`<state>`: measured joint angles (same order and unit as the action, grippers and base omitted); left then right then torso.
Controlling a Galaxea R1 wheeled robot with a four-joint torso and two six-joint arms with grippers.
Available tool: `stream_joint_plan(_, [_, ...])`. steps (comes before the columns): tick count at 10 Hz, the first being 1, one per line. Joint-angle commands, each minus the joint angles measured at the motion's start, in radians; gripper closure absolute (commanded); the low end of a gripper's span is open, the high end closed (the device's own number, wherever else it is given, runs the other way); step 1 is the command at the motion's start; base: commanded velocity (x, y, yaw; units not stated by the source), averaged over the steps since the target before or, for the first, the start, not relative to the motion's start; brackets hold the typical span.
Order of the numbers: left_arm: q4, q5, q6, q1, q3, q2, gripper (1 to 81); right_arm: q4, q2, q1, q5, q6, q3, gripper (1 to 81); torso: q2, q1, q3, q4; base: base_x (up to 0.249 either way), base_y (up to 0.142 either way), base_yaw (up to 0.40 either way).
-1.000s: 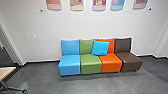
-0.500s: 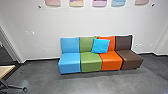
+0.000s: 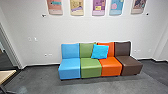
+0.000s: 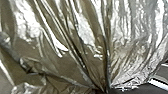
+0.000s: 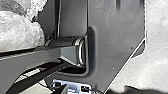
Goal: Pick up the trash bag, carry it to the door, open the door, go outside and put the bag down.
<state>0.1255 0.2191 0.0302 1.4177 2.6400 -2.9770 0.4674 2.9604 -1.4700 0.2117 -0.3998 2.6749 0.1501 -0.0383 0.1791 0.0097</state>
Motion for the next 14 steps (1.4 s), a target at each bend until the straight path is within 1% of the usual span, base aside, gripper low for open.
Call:
stream_joint_plan(1, [-0.004,0.08,0.01,-0.047,0.005,-0.004,81.1,0.002,-0.002,0.049,0.081,-0.004,0.003,1.0,0.0,0.0,0.0,0.0,0.0,0.0,0.0])
stream_joint_plan(3, [-0.021,0.08,0.008,-0.047,0.005,-0.01,81.1,0.0,0.004,0.049,0.069,-0.004,0.003,1.0,0.0,0.0,0.001,0.0,0.0,0.0,0.0])
stream_joint_plan(8, [-0.023,0.081,0.008,-0.047,0.032,-0.016,81.1,-0.006,0.011,0.047,0.069,-0.004,0.009,1.0,0.0,0.0,0.001,0.0,0.0,0.0,0.0])
stream_joint_plan(11, [-0.021,0.082,0.008,-0.047,0.032,-0.019,81.1,-0.004,0.013,0.042,0.06,-0.005,0.012,1.0,0.0,0.0,0.001,0.0,0.0,0.0,-0.172])
stream_joint_plan(14, [-0.018,0.082,0.008,-0.047,0.032,-0.014,81.1,-0.023,0.024,0.041,0.055,-0.004,0.012,1.0,0.0,0.001,0.001,0.0,0.0,0.0,-0.204])
